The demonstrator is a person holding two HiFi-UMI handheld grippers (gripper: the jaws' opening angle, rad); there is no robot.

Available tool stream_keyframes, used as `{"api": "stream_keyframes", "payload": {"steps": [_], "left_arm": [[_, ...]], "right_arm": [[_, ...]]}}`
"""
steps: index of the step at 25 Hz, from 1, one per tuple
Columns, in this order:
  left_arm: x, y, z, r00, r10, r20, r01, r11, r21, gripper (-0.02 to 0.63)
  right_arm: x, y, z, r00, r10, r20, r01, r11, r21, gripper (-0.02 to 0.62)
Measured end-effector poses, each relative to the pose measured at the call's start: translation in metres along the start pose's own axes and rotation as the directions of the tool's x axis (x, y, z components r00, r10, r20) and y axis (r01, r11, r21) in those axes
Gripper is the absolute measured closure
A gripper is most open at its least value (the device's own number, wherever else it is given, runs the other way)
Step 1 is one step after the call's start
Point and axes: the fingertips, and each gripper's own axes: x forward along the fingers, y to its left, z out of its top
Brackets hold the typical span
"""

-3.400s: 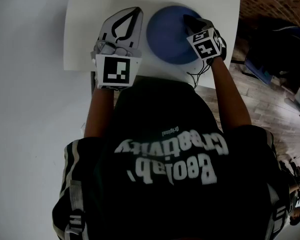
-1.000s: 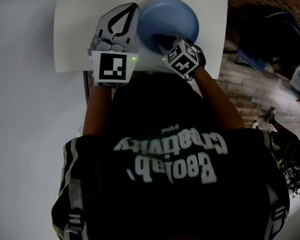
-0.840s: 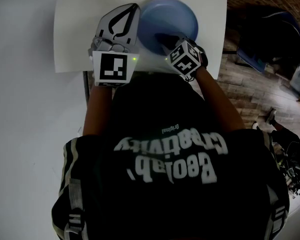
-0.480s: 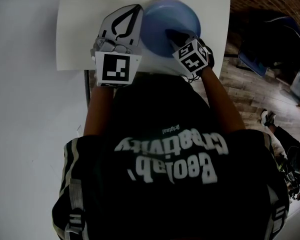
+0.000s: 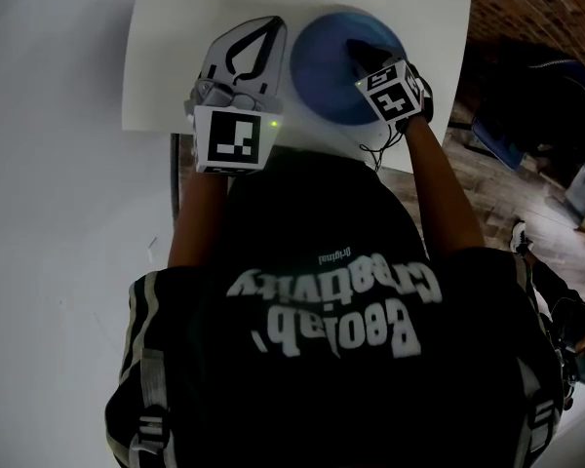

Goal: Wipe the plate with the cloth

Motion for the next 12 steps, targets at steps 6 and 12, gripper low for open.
{"api": "stream_keyframes", "payload": {"steps": [6,12], "left_arm": [[-0.005,0.021,-0.008,1.000,0.028,-0.005,-0.028,1.000,-0.002,0.603],[-0.004,0.033,-0.008,0.999,0.042,-0.006,-0.042,0.999,0.003,0.603]], "right_arm": [[0.018,-0.001,0.027,1.000,0.017,0.002,-0.017,0.999,-0.028,0.491],[0.028,0.010,0.045,0.999,0.044,0.005,-0.043,0.996,-0.076,0.491]]}}
